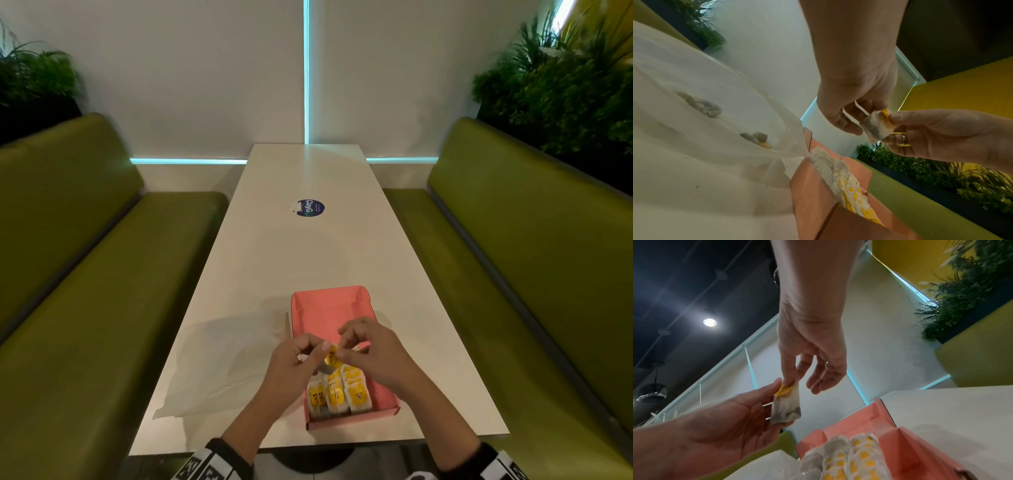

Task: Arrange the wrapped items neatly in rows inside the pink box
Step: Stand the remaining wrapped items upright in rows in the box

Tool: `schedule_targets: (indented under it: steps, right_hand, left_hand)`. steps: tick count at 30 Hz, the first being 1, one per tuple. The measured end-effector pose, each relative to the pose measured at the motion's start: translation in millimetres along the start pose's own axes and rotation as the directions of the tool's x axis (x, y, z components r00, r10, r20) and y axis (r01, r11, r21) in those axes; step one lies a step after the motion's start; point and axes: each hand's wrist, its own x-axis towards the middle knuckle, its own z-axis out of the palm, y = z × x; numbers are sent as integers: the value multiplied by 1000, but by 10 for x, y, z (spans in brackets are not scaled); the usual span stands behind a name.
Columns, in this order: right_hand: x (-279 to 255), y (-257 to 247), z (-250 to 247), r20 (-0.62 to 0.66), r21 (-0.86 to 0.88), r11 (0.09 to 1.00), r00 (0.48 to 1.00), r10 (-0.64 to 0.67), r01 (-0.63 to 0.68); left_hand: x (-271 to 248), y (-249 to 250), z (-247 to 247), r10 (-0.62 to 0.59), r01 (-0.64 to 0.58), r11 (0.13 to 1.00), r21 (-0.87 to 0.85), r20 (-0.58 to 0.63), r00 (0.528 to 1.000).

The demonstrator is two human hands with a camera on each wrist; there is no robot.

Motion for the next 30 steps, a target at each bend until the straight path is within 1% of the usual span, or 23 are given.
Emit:
schedule_targets:
  steps: [1,2,3,4,5,6,7,8,9,10,11,12,13,14,16,17,19,21,23,24,26,28,30]
  right_hand:
    - [20,-8,-18,-21,-21,1000,1000,-3,2]
    - [48,2,-30,-105,-41,999,994,-8,4]
    - [73,15,-39,-254,-61,998,967,-21,6]
    - [83,11,-60,-402,-94,996,915,-46,9]
    - [84,3,-94,-455,-137,990,888,-71,9]
    - [71,-12,-124,-362,-187,982,928,-82,14]
    - [44,-49,-131,-133,-224,974,988,-72,41]
    - [-1,-99,-123,134,-230,971,990,-33,64]
    - [-29,-122,-109,258,-238,968,966,-12,76]
    - [-27,-119,-111,218,-288,954,976,-21,85]
    - [-1,-85,-123,59,-359,930,996,-65,82]
    - [13,-86,-138,-88,-439,897,990,-106,57]
    - [26,-100,-148,-127,-493,869,985,-114,37]
    - [33,-106,-151,-62,-508,859,993,-103,57]
    - [23,-83,-124,134,-454,885,990,-48,104]
    - [6,-94,-118,153,-434,896,988,-29,94]
    - [3,-104,-111,75,-423,904,997,-30,59]
    - [7,-107,-94,-6,-360,933,1000,-28,24]
    - [-9,-108,-84,-68,-273,962,998,-11,-8]
    - [-16,-98,-85,-72,-219,976,997,-2,-14]
    - [-42,-94,-95,5,-128,991,1000,25,-24]
    - [-58,-76,-99,86,-132,991,995,45,-33]
    - [-60,-54,-92,56,-126,992,998,25,-17]
  left_hand:
    - [-8,11,9,14,-14,1000,2,3,1000]
    - [-10,15,12,37,-37,999,28,-2,999]
    - [-4,12,11,65,-63,994,89,-17,998]
    - [9,2,3,90,-83,984,158,-36,995]
    - [22,-8,-5,113,-100,974,201,-54,992]
    - [32,-15,-15,136,-119,968,220,-65,989]
    - [39,-18,-26,165,-146,963,224,-69,984]
    - [44,-19,-35,188,-169,961,219,-70,980]
    - [47,-8,-39,203,-186,961,206,-66,977]
    - [51,4,-42,214,-199,962,187,-62,975]
    - [49,14,-47,222,-209,963,169,-59,973]
    - [44,24,-51,226,-215,963,162,-54,973]
    - [40,21,-54,224,-214,963,163,-45,974]
    - [35,20,-53,213,-206,964,169,-28,977]
    - [21,29,-40,173,-177,966,191,36,984]
    - [15,42,-28,155,-166,968,189,73,985]
    - [7,59,-1,138,-157,974,162,123,983]
    - [-8,52,10,133,-149,980,133,120,984]
    - [-16,41,13,91,-101,991,91,101,991]
    - [-20,48,14,60,-65,996,55,87,994]
    - [-23,69,12,17,-17,1000,-13,41,999]
    - [-12,80,-1,-10,10,998,-62,5,1000]
    - [-10,78,-13,-15,16,998,-66,12,1000]
